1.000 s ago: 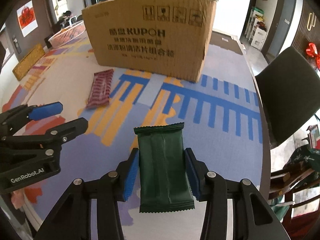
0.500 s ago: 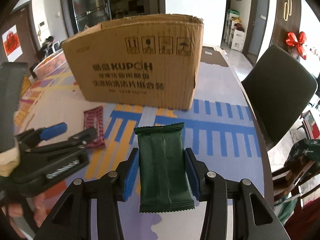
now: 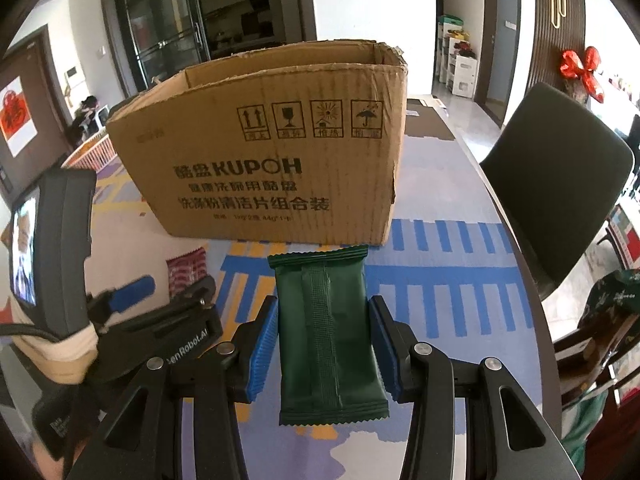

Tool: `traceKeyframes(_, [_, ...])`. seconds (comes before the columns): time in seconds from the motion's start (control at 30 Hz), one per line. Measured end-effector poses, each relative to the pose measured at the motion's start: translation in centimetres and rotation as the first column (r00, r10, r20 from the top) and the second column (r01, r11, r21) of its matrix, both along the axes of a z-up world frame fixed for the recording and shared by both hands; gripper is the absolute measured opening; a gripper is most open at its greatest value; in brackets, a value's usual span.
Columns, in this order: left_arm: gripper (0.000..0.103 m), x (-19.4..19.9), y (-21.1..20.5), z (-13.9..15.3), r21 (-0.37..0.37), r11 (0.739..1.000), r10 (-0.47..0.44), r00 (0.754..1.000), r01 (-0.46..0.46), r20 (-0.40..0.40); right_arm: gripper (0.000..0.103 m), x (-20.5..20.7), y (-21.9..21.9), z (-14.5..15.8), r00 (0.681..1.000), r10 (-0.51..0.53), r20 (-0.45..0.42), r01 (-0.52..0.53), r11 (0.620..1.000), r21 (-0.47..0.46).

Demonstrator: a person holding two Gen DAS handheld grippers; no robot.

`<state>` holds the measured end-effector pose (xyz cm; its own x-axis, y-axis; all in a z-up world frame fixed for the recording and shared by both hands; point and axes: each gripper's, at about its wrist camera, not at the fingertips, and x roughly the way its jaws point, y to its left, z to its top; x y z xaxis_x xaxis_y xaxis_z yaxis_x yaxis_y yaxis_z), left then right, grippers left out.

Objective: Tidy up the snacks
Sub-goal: 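Grasp the dark green pack with the right tool while the left tool grasps the striped wafer bar, then carry the green pack and wafer bar into the box and open both tools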

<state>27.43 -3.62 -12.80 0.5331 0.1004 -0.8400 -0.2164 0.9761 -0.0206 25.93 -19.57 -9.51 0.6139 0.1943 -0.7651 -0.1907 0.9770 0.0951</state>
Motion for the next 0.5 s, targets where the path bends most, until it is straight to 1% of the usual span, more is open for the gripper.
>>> traceKeyframes(0.07, [0.057, 0.1, 0.3, -0.4, -0.003, 1.0, -0.001, 1.0, 0.001, -0.01, 0.046, 0.1, 0.3, 0.1, 1.0, -0.001, 0.006, 0.001, 1.0, -0.007])
traceKeyframes(0.1, [0.051, 0.0, 0.3, -0.4, 0.011, 1.0, -0.004, 1.0, 0.004, -0.006, 0.046, 0.1, 0.5, 0.1, 1.0, 0.0, 0.008, 0.0, 1.0, -0.011])
traceKeyframes(0.17, [0.042, 0.1, 0.7, -0.5, 0.006, 1.0, -0.007, 1.0, 0.007, -0.003, 0.046, 0.0, 0.8, 0.1, 1.0, 0.007, 0.012, -0.007, 1.0, -0.018])
traceKeyframes(0.3, [0.038, 0.1, 1.1, -0.3, -0.003, 1.0, -0.029, 1.0, 0.029, -0.006, 0.046, -0.2, 1.2, 0.1, 1.0, 0.019, 0.01, -0.019, 1.0, -0.011])
traceKeyframes(0.4, [0.037, -0.3, 1.1, 0.1, -0.014, 0.998, -0.064, 0.998, 0.064, -0.004, 0.046, -0.3, 1.3, 0.1, 1.0, 0.021, 0.006, -0.021, 1.0, -0.004])
traceKeyframes(0.5, [0.037, -1.2, 0.9, 1.1, -0.009, 0.995, -0.101, 0.995, 0.102, 0.024, 0.046, -0.4, 1.2, 0.3, 1.0, 0.026, 0.001, -0.027, 0.999, 0.02])
